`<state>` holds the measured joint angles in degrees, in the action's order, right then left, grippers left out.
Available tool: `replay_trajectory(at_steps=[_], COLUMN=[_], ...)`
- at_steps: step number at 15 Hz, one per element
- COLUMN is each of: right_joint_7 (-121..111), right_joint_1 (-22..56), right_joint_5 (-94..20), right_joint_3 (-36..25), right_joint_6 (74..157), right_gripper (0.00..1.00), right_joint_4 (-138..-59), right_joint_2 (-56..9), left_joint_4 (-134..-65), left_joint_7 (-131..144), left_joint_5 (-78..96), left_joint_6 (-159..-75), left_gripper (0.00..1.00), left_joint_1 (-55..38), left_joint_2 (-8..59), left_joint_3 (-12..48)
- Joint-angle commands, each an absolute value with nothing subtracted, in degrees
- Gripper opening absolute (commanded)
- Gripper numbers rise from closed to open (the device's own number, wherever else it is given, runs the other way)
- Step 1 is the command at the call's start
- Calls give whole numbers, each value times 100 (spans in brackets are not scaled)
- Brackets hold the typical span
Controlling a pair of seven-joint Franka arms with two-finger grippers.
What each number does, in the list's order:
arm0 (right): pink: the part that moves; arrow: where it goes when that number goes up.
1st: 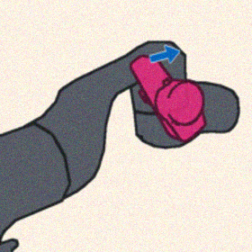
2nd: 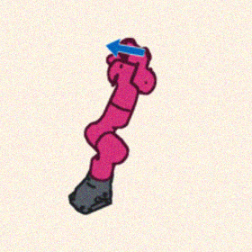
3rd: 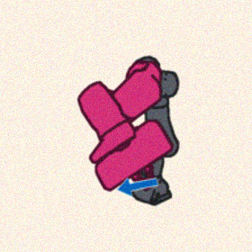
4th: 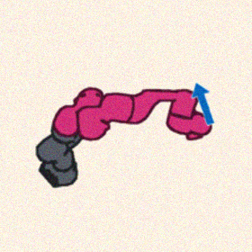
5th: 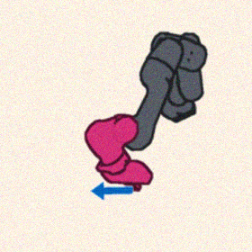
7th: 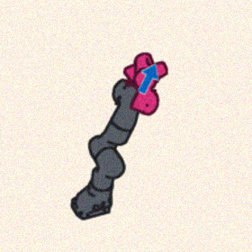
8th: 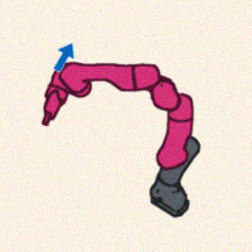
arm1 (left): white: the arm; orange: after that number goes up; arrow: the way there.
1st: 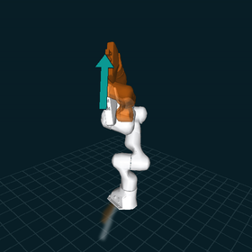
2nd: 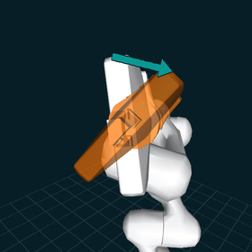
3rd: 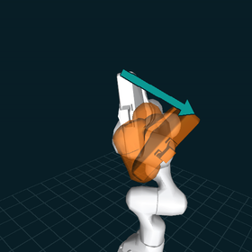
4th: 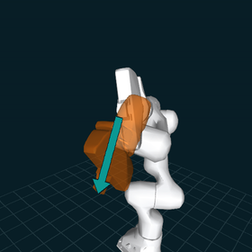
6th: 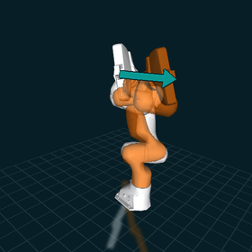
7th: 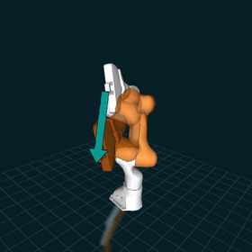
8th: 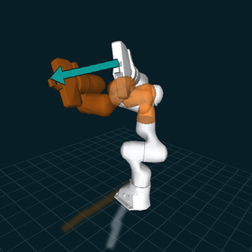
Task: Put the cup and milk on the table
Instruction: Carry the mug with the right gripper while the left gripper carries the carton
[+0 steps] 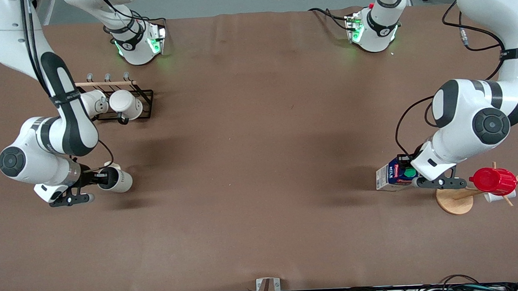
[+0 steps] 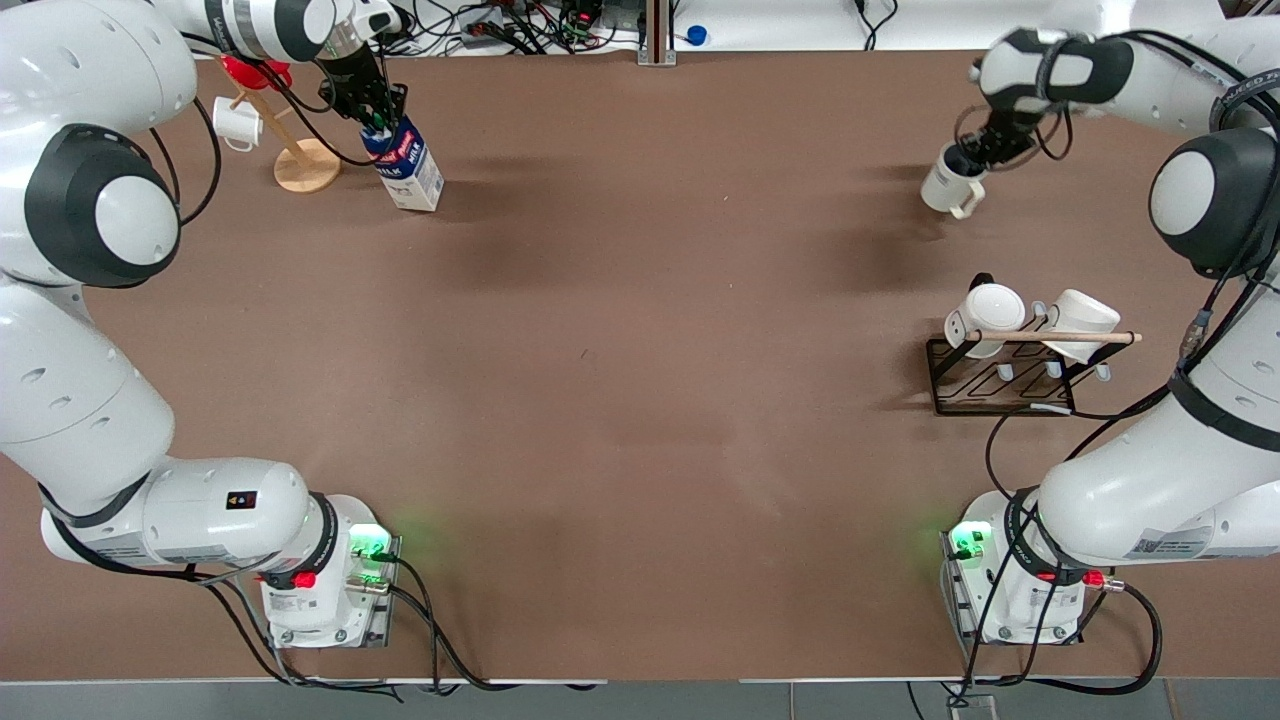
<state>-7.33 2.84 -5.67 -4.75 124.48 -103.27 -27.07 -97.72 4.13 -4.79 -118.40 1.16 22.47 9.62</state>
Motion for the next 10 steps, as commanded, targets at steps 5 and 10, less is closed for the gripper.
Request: replay_trajectory(at_steps=[5, 10], right_joint_7=[2921, 4936], right_joint_1=[2239, 3391], right_joint_5=[-633, -650], right_joint_3=[-510, -510], right_joint_6=[12155, 12426], right_gripper=[0, 0], right_joint_4=[-9976, -9721], right_joint_2=[-2531, -2847], left_joint_4=[-9396, -9396], left_joint_7=[483, 1070], left_joint_5=[-501, -492], left_joint_6=[-11039, -10969], left_gripper=[15, 16], left_joint_1=[141, 132], left_joint_2=[1872, 1837], left_joint_3=[1168, 1484])
